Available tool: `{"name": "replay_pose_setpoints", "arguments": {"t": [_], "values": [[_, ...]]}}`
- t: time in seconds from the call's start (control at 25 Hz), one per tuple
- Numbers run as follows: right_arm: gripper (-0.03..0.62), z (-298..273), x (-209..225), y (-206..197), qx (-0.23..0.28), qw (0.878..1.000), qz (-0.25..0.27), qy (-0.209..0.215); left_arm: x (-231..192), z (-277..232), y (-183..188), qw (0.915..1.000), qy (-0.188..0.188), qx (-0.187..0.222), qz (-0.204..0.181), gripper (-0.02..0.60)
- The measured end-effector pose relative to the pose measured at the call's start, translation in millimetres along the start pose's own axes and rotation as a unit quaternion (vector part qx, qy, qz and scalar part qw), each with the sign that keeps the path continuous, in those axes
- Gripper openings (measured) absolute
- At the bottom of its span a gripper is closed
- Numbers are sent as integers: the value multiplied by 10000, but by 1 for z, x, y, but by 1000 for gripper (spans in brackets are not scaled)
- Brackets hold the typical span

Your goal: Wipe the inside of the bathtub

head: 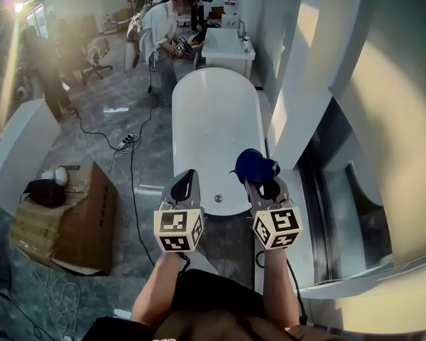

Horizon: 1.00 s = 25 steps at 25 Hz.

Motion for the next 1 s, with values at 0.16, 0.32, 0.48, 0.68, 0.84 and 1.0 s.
{"name": "replay_pose_setpoints", "arguments": {"t": [0.16,0.32,0.48,0.68,0.84,1.0], "values": [[114,-20,6,-10,-126,9999,70,25,-14,-20,-9,9994,-74,-20,338,3],[114,-35,13,-17,-268,9996,26,-47,-24,-37,-14,9989,-129,-94,444,3],[114,-54,21,-33,-465,9988,-74,-137,-45,-55,-30,9975,-91,-298,633,3],[114,-93,33,-47,-555,9980,-173,-239,-75,-87,-49,9960,3,-505,739,3],[114,-141,32,-52,-587,9980,-181,-111,-100,-123,-53,9950,4,-610,789,3],[114,-193,33,-52,-673,9975,-220,8,-125,-165,-52,9936,-59,-734,860,4]]}}
Point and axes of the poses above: the fingertips, and each gripper's own axes: z backward along the fingers, x to its right, y out of its top, the point moved 6 cm from there along z, backward along the fingers
